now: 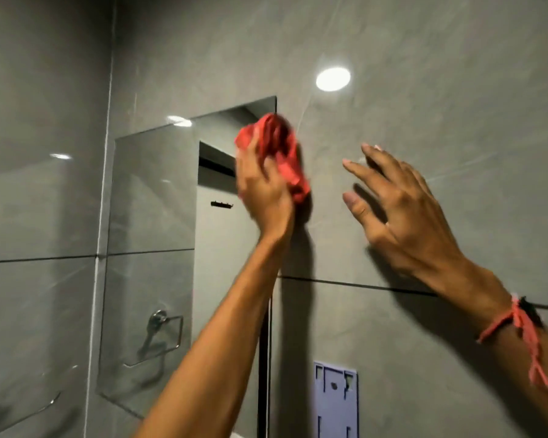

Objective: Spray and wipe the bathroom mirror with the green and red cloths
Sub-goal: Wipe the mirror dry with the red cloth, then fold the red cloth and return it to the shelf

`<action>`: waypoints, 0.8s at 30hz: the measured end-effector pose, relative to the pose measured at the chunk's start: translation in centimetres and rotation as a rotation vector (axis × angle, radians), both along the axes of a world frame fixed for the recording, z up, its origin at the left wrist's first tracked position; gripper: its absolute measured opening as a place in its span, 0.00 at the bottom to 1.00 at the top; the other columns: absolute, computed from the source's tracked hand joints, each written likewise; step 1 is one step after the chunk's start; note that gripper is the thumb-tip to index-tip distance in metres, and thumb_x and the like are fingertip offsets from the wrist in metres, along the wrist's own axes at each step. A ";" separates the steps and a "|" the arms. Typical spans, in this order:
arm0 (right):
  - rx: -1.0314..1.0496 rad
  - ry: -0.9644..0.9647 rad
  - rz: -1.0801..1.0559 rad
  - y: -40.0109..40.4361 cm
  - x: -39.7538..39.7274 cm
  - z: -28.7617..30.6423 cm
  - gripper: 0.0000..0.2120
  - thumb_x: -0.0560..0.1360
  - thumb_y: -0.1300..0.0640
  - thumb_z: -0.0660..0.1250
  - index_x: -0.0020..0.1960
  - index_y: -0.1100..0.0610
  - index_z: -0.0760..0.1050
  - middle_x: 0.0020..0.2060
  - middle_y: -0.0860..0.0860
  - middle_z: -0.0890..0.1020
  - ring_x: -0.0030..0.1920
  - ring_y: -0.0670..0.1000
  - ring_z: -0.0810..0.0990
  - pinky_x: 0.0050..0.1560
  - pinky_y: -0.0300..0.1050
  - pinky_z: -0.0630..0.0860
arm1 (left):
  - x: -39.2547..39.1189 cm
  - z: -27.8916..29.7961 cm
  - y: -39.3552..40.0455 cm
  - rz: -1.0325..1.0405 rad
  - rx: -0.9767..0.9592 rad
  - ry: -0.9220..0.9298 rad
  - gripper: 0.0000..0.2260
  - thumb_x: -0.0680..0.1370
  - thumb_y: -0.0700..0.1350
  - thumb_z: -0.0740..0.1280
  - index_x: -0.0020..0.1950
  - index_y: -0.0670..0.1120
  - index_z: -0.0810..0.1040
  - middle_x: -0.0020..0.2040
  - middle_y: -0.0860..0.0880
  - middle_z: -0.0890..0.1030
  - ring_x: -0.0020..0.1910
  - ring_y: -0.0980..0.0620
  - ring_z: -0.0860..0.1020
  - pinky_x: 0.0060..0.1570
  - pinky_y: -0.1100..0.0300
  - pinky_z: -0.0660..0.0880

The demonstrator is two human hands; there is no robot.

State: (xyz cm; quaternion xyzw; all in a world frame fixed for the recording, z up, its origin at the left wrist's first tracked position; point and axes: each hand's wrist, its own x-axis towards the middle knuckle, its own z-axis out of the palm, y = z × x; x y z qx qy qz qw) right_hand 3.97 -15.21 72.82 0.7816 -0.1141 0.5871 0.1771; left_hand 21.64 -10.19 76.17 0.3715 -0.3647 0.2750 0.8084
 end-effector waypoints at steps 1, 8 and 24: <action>0.111 -0.037 0.172 0.3 -0.3 0.9 0.25 0.82 0.45 0.60 0.78 0.50 0.69 0.78 0.52 0.70 0.78 0.49 0.69 0.80 0.49 0.65 | -1.6 3.0 0.2 -0.003 0.021 -0.129 0.21 0.82 0.36 0.59 0.76 0.44 0.70 0.76 0.41 0.72 0.74 0.43 0.72 0.76 0.46 0.67; 0.767 -0.349 1.165 4.8 -7.4 5.5 0.22 0.83 0.40 0.59 0.69 0.50 0.79 0.62 0.49 0.87 0.63 0.50 0.85 0.68 0.54 0.79 | -12.4 5.5 1.3 -0.083 0.096 -0.946 0.37 0.79 0.37 0.64 0.80 0.32 0.45 0.77 0.31 0.67 0.72 0.36 0.74 0.73 0.47 0.72; 1.078 -0.871 1.044 8.4 -15.0 -11.5 0.27 0.81 0.45 0.64 0.72 0.62 0.76 0.66 0.61 0.83 0.67 0.61 0.82 0.70 0.61 0.77 | -19.7 -16.7 2.6 -1.219 0.664 -0.142 0.10 0.77 0.50 0.72 0.53 0.45 0.85 0.51 0.48 0.88 0.49 0.52 0.85 0.50 0.52 0.81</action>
